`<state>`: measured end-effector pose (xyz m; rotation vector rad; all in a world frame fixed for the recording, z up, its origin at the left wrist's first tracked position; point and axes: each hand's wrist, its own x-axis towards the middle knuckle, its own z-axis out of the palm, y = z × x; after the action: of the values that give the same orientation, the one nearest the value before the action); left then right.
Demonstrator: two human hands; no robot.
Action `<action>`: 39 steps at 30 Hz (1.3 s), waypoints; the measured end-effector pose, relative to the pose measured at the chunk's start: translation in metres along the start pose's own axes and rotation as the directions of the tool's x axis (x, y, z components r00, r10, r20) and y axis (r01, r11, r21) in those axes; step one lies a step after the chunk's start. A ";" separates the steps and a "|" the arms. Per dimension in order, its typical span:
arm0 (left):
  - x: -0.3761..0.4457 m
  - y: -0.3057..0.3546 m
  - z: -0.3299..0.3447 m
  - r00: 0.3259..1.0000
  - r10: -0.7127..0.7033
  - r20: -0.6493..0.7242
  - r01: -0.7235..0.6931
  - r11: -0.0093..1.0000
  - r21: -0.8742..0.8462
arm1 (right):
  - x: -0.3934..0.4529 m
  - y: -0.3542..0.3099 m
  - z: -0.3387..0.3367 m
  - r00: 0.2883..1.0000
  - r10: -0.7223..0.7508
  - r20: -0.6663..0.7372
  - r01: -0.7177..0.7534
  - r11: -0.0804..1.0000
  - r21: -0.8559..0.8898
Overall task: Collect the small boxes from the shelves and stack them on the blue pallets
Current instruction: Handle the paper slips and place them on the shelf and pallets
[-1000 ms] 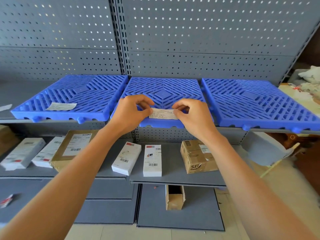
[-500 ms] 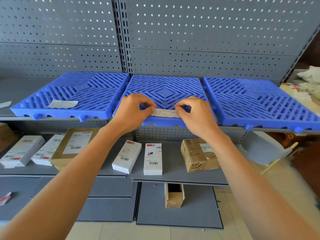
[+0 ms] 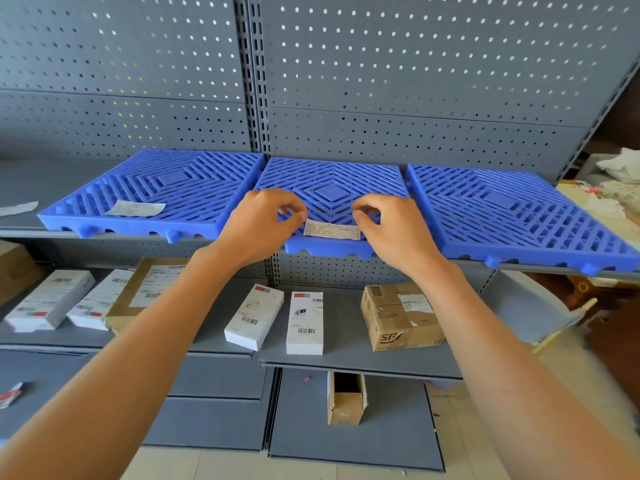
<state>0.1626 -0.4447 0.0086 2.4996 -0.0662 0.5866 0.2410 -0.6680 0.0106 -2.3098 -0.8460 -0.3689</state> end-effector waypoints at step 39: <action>-0.194 -0.244 -0.288 0.877 -0.378 -0.296 0.462 0.832 0.307 | 0.080 -0.362 0.260 0.885 -0.384 0.264 0.343 0.920 0.188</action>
<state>-0.0847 -0.0997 0.0147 2.6543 0.7370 0.7351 0.0744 -0.2474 0.0231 -2.1008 -1.4215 -0.1139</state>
